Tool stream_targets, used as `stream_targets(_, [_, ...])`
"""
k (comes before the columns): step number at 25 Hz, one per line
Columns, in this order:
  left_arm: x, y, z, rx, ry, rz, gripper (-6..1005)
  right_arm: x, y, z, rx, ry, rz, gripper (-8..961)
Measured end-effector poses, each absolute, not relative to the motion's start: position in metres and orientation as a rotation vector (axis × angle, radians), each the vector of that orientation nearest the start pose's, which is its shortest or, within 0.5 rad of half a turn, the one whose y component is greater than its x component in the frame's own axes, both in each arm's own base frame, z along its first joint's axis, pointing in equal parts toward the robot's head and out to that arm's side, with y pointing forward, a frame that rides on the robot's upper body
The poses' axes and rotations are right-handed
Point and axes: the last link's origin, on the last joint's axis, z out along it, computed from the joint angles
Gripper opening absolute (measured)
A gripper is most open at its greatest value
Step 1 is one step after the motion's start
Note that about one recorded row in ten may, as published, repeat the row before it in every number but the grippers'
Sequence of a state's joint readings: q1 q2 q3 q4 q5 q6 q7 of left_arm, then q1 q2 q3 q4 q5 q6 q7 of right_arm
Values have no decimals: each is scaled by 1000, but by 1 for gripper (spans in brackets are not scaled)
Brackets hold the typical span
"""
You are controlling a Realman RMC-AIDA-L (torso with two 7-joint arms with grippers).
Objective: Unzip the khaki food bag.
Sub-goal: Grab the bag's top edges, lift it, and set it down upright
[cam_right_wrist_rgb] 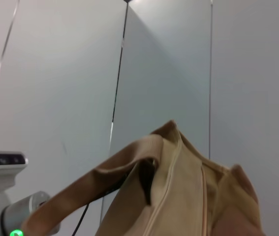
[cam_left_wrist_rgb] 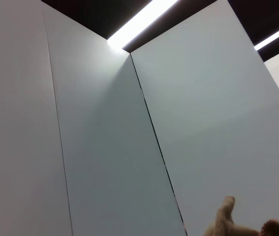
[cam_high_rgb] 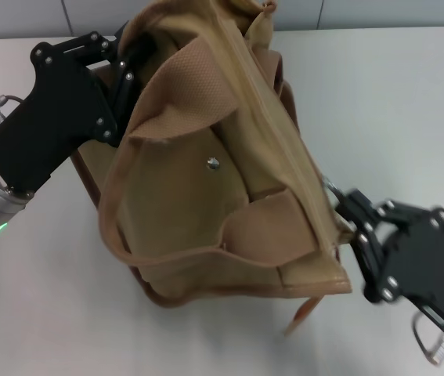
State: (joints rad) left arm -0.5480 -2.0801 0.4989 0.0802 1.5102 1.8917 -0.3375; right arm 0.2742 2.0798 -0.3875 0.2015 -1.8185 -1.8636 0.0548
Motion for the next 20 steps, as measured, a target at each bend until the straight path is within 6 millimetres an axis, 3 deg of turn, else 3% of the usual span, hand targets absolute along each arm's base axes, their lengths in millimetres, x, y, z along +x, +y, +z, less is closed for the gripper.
stream_targets(8, [-222,294,-5,-2019,178,-1352,105,291,154,-55,-2078,172,1141,84])
stream_targets(20, [-222,295,-5,-2019,179,-1352,111,298,139,-47,-2038,216,1162,118])
